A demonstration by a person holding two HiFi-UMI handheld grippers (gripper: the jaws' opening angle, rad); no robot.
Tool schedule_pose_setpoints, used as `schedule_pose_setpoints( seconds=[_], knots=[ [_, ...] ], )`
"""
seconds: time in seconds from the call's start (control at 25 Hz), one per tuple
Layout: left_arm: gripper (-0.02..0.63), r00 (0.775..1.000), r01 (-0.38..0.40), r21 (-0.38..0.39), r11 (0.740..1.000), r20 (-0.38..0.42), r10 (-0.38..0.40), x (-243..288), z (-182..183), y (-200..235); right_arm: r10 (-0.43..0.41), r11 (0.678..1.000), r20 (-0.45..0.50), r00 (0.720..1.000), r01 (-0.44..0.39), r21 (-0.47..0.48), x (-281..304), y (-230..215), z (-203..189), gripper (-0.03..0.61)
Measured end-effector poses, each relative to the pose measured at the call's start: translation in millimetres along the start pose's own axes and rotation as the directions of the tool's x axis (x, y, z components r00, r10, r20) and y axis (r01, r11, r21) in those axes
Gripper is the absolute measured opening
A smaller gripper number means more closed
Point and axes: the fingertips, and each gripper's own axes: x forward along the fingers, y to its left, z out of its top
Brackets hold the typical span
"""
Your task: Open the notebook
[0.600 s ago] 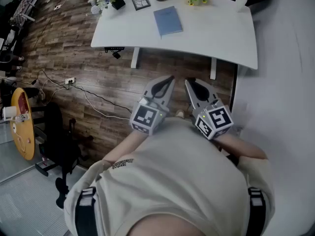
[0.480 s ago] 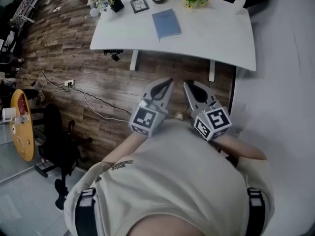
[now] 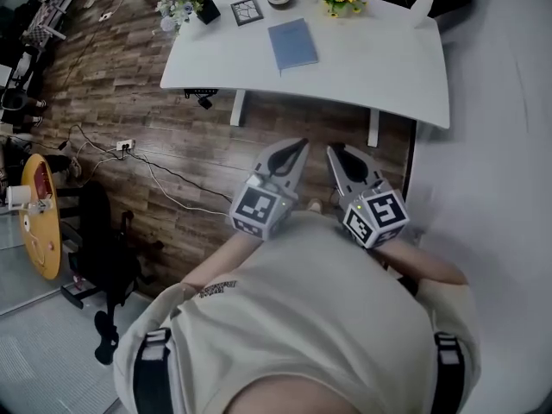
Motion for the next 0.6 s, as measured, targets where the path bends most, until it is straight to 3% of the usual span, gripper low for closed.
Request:
schedule_pose_setpoints(
  seconds=[0.6],
  knots=[
    [0.002, 0.999, -0.033, 0.014, 0.999, -0.032, 0.033, 17.3, -11.0, -27.9, 0.040, 0.998, 0.013, 0.999, -0.041, 0.038, -22.5, -21.4, -3.2, 0.003]
  ],
)
